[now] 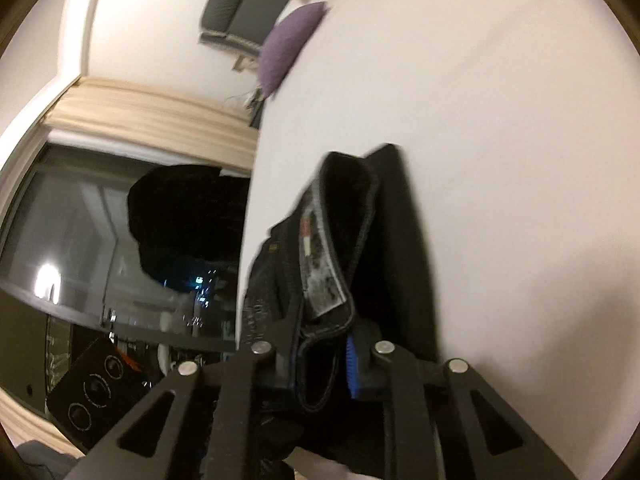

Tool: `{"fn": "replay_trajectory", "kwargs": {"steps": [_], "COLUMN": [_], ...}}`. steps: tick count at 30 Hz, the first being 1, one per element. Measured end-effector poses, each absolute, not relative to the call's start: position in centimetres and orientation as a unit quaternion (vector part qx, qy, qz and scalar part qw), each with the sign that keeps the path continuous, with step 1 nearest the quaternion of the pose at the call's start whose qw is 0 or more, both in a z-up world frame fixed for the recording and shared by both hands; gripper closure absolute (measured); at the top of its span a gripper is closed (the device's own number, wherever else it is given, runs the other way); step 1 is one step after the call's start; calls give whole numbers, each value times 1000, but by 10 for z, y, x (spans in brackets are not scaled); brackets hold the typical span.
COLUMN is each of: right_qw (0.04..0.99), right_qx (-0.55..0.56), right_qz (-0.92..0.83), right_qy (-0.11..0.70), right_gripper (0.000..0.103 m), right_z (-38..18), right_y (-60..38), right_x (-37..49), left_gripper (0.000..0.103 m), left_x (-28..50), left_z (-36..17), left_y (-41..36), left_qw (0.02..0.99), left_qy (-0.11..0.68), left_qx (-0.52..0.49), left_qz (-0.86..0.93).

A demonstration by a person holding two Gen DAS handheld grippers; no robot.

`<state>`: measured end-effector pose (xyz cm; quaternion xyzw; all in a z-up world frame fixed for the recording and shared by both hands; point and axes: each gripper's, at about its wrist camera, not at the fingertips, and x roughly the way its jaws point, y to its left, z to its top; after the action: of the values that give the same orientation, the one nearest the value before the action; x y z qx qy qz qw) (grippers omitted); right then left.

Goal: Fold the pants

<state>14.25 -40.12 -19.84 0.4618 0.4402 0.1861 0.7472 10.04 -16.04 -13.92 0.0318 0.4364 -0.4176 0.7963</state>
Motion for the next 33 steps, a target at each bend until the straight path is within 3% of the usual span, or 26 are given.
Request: {"fn": "replay_trajectory", "kwargs": {"steps": [8, 12, 14, 18, 22, 25, 26, 27, 28, 32, 33], "right_qw": [746, 753, 769, 787, 787, 771, 760, 756, 761, 765, 772], "right_qx": [473, 466, 447, 427, 394, 375, 373, 373, 379, 392, 381], "right_qz": [183, 159, 132, 153, 238, 243, 226, 214, 208, 194, 198], "right_qy": [432, 436, 438, 418, 410, 453, 483, 493, 484, 472, 470], "right_gripper": [88, 78, 66, 66, 66, 63, 67, 90, 103, 101, 92], "right_z": [-221, -210, -200, -159, -134, -159, -180, -195, -202, -196, -186], "right_y": [-411, -425, -432, -427, -383, -362, -360, -361, -367, -390, -392], "right_x": [123, 113, 105, 101, 111, 111, 111, 108, 102, 85, 84], "left_gripper": [85, 85, 85, 85, 85, 85, 85, 85, 85, 85, 85], "left_x": [112, 102, 99, 110, 133, 141, 142, 142, 140, 148, 158], "left_z": [-162, -135, -118, -106, -134, -183, -200, -208, -209, -185, -173], "left_y": [-179, -148, -125, -82, -68, -63, -60, -57, -52, -38, -31], "left_qw": [773, 763, 771, 791, 785, 771, 764, 762, 764, 779, 789], "left_qy": [472, 476, 465, 442, 461, 506, 516, 515, 506, 487, 471], "left_qx": [17, -17, -29, -60, -85, -78, -92, -102, -110, -110, -116], "left_qz": [-423, -437, -434, -419, -404, -378, -376, -378, -385, -379, -376]}}
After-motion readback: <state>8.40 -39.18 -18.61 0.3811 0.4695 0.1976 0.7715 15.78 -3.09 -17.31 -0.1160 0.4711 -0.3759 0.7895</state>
